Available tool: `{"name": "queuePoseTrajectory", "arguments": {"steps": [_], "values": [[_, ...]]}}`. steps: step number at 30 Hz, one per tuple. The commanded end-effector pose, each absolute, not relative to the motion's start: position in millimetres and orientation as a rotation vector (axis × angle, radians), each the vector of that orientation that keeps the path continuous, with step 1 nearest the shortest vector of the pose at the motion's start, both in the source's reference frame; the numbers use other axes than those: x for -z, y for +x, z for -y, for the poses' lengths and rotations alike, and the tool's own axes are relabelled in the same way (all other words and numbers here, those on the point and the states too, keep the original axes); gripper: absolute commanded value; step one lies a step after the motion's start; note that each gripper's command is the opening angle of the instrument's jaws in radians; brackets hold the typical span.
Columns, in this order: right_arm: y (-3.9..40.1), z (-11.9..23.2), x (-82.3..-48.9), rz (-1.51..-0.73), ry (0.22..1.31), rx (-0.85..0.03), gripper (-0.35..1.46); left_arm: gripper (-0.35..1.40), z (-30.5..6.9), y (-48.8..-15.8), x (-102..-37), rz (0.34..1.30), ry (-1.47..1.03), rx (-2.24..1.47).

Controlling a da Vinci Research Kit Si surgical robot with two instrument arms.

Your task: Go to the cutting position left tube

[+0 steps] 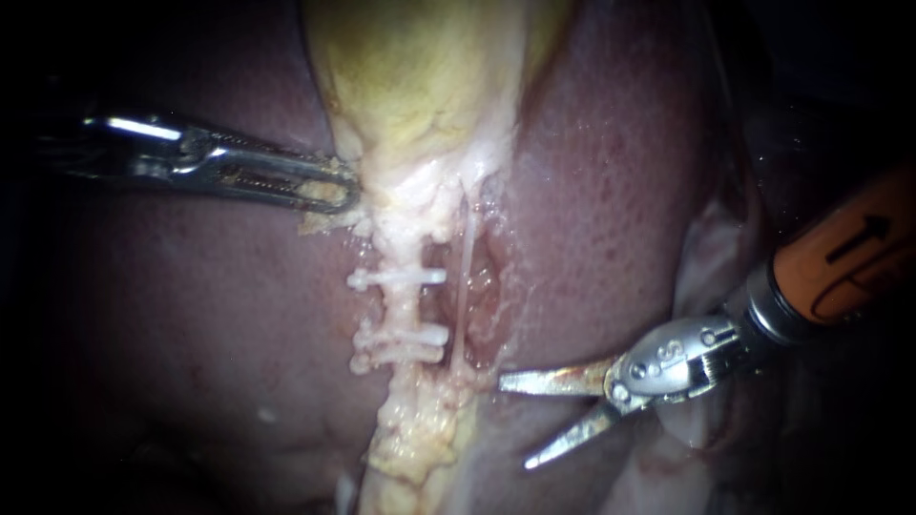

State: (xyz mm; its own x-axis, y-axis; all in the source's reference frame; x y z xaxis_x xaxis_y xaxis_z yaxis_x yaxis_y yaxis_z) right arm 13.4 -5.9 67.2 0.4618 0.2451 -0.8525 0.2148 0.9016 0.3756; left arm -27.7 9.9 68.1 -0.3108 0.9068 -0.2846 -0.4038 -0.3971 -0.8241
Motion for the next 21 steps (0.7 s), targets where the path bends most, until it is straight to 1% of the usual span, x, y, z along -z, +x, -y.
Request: {"name": "queuePoseTrajectory", "arguments": {"steps": [1,4,9,12,19,21], "values": [[13.3,5.8,-67.2,-1.102,0.471,-0.02,1.45,-0.35,-10.0,-27.6,-68.0,0.809,-0.959,-1.839],[13.3,5.8,-67.2,-1.102,0.471,-0.02,1.45,-0.35,-10.5,-26.7,-66.9,0.822,-0.958,-1.838],[13.3,5.7,-67.2,-1.102,0.471,-0.021,1.45,-0.35,-12.3,-23.6,-62.7,0.795,-0.964,-1.812],[13.3,5.6,-67.3,-1.102,0.471,-0.022,1.45,-0.35,-12.9,-22.5,-60.7,0.789,-0.967,-1.79],[14.2,4.6,-67.3,-1.103,0.482,-0.025,1.45,-0.35,-12.6,-22.7,-60.2,0.78,-0.971,-1.79],[15.0,4.1,-67.4,-1.098,0.508,-0.051,1.45,-0.35,-12.6,-22.7,-60.2,0.78,-0.971,-1.79]]}}
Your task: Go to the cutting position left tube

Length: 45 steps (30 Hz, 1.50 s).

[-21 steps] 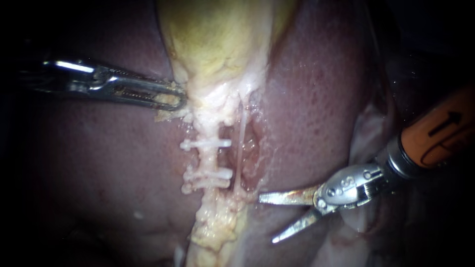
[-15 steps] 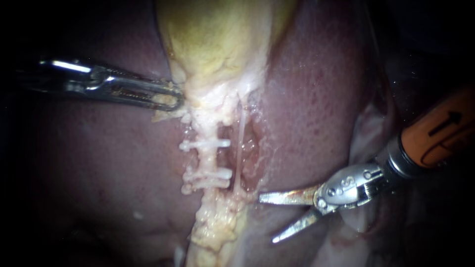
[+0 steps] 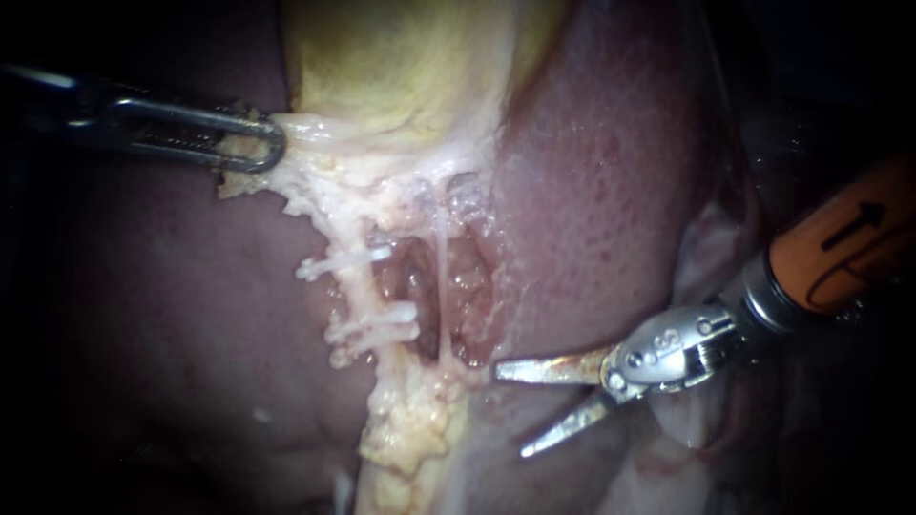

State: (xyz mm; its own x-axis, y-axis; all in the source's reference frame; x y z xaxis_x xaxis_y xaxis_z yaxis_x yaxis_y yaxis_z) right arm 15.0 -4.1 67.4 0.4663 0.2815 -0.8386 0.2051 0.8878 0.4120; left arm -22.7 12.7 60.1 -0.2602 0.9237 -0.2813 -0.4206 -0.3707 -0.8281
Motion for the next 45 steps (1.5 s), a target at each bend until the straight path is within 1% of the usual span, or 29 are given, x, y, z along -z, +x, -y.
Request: {"name": "queuePoseTrajectory", "arguments": {"steps": [1,4,8,18,27,33,38,42,45], "values": [[15.4,3.9,-67.5,-1.095,0.525,-0.064,1.45,-0.35,-12.6,-22.7,-60.2,0.781,-0.972,-1.79],[16.8,3.2,-68.3,-1.081,0.551,-0.11,1.45,-0.35,-12.6,-22.7,-60.2,0.781,-0.972,-1.79],[18.2,2.0,-69.9,-1.071,0.564,-0.142,1.45,-0.35,-12.6,-22.8,-60.1,0.78,-0.971,-1.789],[19.4,-0.2,-73.0,-1.077,0.587,-0.164,1.45,-0.35,-12.4,-23.0,-60.1,0.777,-0.971,-1.789],[20.7,-1.2,-74.2,-1.09,0.61,-0.148,1.45,-0.35,-12.3,-23.0,-60.1,0.776,-0.971,-1.789],[22.2,-1.1,-74.1,-1.137,0.638,-0.107,1.43,-0.35,-12.3,-23.1,-60.1,0.775,-0.971,-1.789],[23.8,-0.8,-73.5,-1.179,0.663,-0.076,1.36,-0.35,-12.3,-23.1,-60.2,0.775,-0.971,-1.789],[25.4,-0.8,-73.2,-1.19,0.681,-0.071,1.36,-0.35,-12.3,-23.2,-60.2,0.775,-0.971,-1.789],[26.5,-0.7,-73.0,-1.212,0.693,-0.079,1.35,-0.35,-12.3,-23.2,-60.2,0.775,-0.971,-1.789]]}}
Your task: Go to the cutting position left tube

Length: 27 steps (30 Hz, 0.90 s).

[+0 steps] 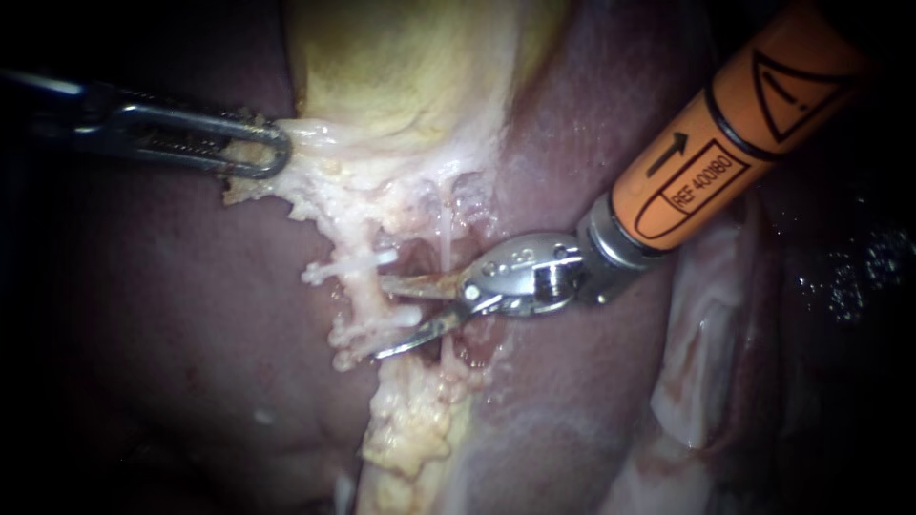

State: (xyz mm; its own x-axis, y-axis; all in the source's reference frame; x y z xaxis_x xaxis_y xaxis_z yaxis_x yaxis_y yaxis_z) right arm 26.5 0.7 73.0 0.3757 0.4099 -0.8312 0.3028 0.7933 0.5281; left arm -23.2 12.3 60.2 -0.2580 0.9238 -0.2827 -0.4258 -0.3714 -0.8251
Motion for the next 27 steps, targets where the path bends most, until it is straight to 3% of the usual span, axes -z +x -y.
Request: {"name": "queuePoseTrajectory", "arguments": {"steps": [1,15,27], "values": [[26.8,-0.7,-72.9,-1.215,0.694,-0.078,1.35,-0.35,-12.3,-23.2,-60.2,0.775,-0.971,-1.788],[31.4,-1.0,-73.1,-1.245,0.711,-0.165,1.41,-0.35,-12.3,-23.5,-60.2,0.773,-0.97,-1.788],[32.6,-0.7,-72.9,-1.201,0.795,-0.287,1.43,-0.35,-12.3,-23.5,-60.2,0.769,-0.97,-1.787]]}}
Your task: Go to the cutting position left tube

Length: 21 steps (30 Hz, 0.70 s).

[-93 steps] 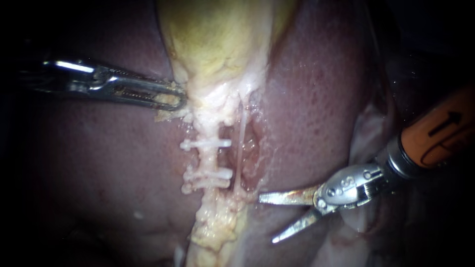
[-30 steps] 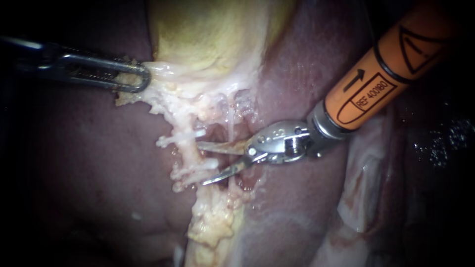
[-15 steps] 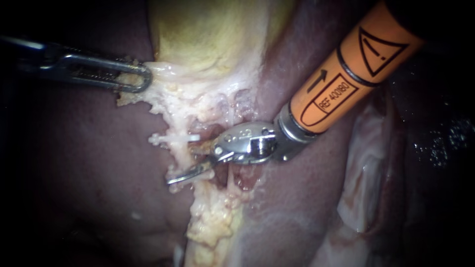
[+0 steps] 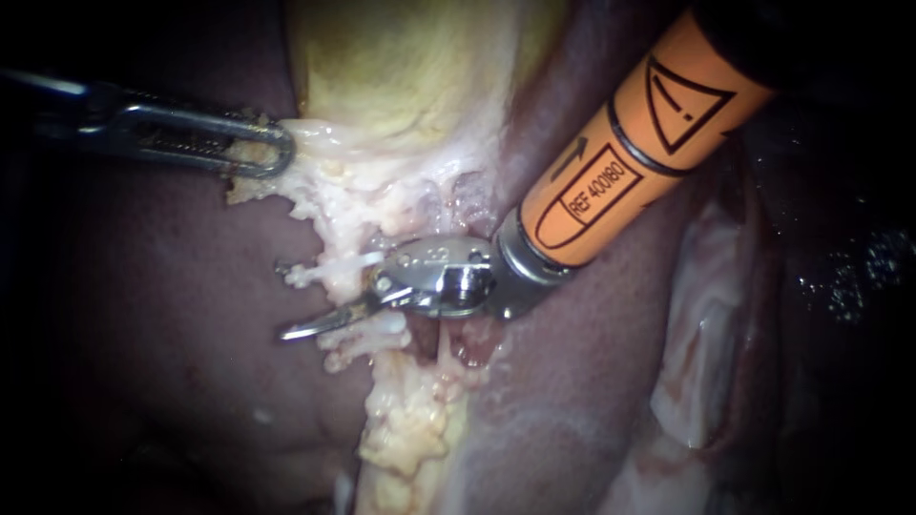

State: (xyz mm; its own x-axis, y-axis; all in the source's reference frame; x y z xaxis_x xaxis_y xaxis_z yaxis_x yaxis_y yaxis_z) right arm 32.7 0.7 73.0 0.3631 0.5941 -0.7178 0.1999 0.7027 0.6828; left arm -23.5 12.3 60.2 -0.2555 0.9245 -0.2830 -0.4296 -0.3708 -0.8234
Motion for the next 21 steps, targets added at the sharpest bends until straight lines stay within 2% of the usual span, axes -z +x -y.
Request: {"name": "queuePoseTrajectory", "arguments": {"steps": [1,11,21], "values": [[32.6,-0.7,-72.9,-1.194,0.806,-0.301,1.43,-0.35,-12.3,-23.5,-60.2,0.769,-0.97,-1.787],[33.2,0.1,-72.5,-1.194,0.842,-0.352,1.43,-0.35,-12.3,-23.6,-60.2,0.769,-0.97,-1.787],[33.8,1.6,-68.1,-1.218,0.916,-0.346,1.43,-0.35,-12.3,-23.6,-60.2,0.769,-0.97,-1.787]]}}
